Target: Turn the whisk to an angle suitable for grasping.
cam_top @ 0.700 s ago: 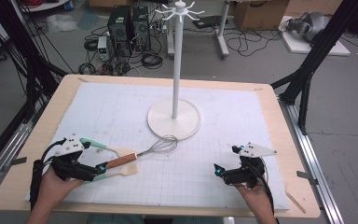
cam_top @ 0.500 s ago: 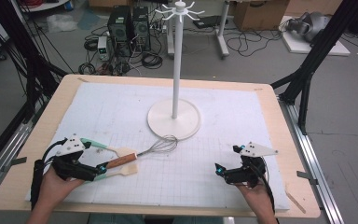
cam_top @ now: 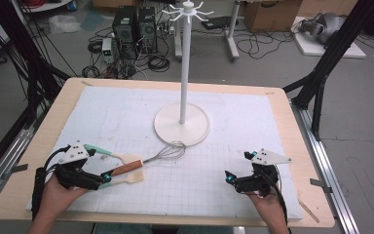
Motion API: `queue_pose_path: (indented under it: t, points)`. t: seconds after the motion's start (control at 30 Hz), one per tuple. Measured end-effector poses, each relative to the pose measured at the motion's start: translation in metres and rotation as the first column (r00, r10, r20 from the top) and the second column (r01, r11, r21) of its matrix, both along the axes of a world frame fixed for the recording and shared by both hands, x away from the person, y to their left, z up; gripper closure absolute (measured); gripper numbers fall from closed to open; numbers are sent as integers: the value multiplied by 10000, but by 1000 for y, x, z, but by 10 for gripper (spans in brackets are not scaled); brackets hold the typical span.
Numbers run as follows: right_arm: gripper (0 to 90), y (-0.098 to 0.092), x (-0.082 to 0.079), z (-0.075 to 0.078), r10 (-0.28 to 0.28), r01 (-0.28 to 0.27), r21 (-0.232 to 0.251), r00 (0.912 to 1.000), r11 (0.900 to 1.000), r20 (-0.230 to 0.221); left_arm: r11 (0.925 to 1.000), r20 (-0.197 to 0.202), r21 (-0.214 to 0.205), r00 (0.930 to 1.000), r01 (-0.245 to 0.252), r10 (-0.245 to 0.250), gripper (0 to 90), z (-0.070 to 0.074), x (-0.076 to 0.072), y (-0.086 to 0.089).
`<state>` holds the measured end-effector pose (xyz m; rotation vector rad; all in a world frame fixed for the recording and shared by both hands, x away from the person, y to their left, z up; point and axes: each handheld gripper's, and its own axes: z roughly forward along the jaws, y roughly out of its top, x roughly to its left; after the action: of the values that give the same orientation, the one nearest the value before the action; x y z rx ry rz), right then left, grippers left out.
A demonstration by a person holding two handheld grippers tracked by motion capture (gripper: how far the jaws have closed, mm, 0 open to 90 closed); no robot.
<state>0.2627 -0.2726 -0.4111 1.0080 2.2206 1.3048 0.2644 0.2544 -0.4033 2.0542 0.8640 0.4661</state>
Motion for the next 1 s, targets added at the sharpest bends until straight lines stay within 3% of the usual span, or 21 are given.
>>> queue_pose_path:
  t: [0.33,1.0]
  points:
    - [7,2,-4,2,-2,2,-44,10000,10000,50,9999,204,-105,9998,-45,47,33,3,-4,0]
    - [7,2,-3,1,5,-4,-124,10000,9999,84,9996,205,-124,9995,240,-237,44,4,-2,-11]
